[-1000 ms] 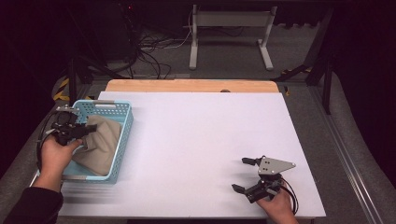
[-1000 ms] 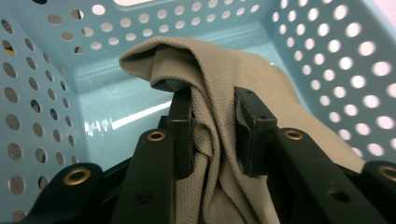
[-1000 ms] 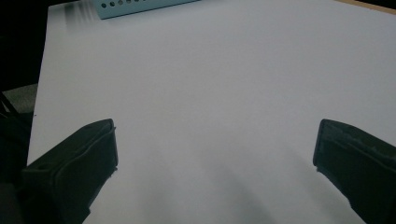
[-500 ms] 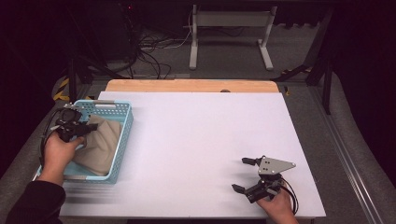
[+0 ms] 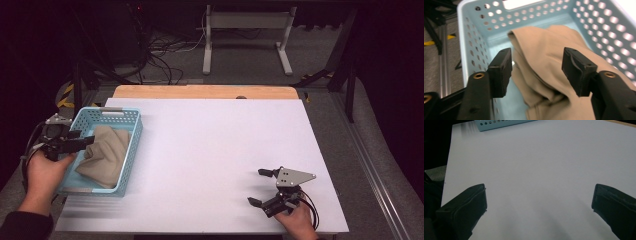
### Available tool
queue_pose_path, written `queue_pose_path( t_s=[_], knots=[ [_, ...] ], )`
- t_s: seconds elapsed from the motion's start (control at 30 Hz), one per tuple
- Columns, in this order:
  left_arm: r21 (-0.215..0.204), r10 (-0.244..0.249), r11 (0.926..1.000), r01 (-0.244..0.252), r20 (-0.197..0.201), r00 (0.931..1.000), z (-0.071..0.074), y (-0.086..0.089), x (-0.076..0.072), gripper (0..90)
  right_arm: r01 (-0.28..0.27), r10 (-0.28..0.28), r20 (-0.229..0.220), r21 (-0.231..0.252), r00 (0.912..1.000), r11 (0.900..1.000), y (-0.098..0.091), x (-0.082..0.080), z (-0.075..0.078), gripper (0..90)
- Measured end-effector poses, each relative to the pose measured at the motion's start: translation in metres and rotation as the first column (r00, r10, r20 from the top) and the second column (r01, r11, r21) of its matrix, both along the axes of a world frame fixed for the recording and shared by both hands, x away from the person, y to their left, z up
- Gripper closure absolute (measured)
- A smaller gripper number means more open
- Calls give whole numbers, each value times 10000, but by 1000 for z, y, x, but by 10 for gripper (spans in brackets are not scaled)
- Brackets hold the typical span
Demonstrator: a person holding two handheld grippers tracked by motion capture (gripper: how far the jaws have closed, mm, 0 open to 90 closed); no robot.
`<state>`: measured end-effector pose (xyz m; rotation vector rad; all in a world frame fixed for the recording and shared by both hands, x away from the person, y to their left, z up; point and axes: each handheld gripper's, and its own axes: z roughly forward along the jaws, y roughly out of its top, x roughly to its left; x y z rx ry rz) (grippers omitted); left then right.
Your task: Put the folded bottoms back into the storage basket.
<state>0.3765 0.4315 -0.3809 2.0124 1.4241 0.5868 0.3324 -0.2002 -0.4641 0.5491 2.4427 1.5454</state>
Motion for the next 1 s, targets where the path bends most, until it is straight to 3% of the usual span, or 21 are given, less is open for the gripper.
queue_pose_path(
  t_s=[0.17, 0.3, 0.37, 0.43, 0.47, 0.63, 0.73, 0.9, 1.0],
  knots=[
    [-295, -733, 9970, 721, -409, 9965, -1, -3, -13, 636, -21, 21, -26, -28, 10000, 10000, 1, 1, 0, 4],
    [108, -1183, 9927, 1197, -891, 9890, -9, -13, -15, 812, -1, 1, -44, -32, 10000, 10000, 1, 1, 0, 4],
    [276, -1374, 9896, 1415, -1173, 9835, -13, -17, -13, 849, 7, -7, -56, -5, 10000, 10000, 0, 1, 0, 4],
    [379, -1419, 9882, 1482, -1351, 9806, -16, -20, -11, 870, 10, -10, -63, -14, 10000, 10000, 0, 2, 0, 4],
    [567, -1537, 9846, 1651, -1668, 9739, -20, -22, -8, 878, 14, -14, -64, -2, 10000, 10000, 0, 1, 0, 4],
    [1265, -1563, 9734, 1912, -2441, 9571, -28, -33, -1, 891, 9, -9, -74, 7, 10000, 10000, 0, 2, 0, 4],
    [1248, -1672, 9710, 2039, -2552, 9523, -29, -34, 1, 891, 9, -9, -93, 19, 10000, 10000, 0, 2, 0, 4],
    [1467, -1511, 9666, 2103, -3368, 9294, -34, -38, 8, 891, -45, 45, -119, -31, 9999, 10000, 0, 2, -1, 4],
    [1461, -1345, 9693, 1979, -3592, 9235, -36, -37, 11, 891, -45, 45, -121, -33, 9999, 10000, 0, 1, -1, 4]
  ],
)
